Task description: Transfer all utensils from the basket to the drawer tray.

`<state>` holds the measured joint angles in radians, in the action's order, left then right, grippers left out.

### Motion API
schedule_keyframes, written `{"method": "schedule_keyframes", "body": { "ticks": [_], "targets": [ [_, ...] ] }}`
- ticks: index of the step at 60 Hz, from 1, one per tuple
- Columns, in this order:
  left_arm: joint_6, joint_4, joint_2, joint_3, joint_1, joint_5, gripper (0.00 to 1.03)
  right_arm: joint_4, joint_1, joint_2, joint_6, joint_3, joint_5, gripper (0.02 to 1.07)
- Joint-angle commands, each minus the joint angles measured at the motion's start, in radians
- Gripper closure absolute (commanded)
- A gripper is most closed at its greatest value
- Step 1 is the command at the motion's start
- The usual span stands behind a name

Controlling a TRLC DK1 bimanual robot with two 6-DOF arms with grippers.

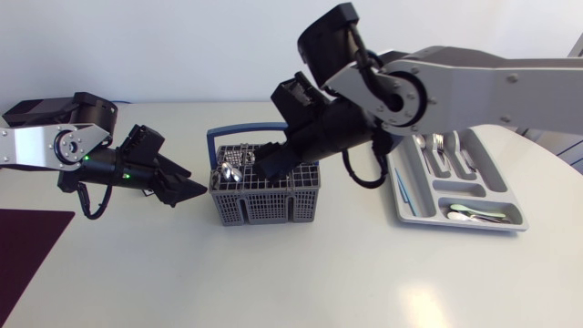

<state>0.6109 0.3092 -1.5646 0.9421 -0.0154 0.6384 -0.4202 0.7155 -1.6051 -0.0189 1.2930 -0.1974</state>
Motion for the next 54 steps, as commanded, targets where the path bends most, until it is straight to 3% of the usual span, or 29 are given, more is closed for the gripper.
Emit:
{"method": "schedule_keyframes", "body": {
  "ticks": [1, 22, 29, 49, 54],
  "targets": [
    [0.029, 0.005, 0.005, -0.026, 0.000, -0.002, 0.10, -0.005, 0.022, -0.059, 0.060, 0.048, -0.020, 0.31],
    [0.021, -0.001, -0.057, 0.026, 0.040, -0.009, 0.10, 0.026, 0.061, -0.217, 0.126, 0.149, -0.068, 0.32],
    [0.020, -0.004, -0.077, 0.037, 0.051, -0.009, 0.10, 0.040, 0.081, -0.265, 0.137, 0.177, -0.068, 0.42],
    [0.027, -0.016, -0.089, 0.040, 0.040, -0.008, 0.10, 0.074, 0.087, -0.352, 0.166, 0.239, -0.066, 0.50],
    [0.032, -0.016, -0.091, 0.035, 0.035, -0.008, 0.10, 0.075, 0.082, -0.375, 0.177, 0.272, -0.066, 0.57]
  ]
}}
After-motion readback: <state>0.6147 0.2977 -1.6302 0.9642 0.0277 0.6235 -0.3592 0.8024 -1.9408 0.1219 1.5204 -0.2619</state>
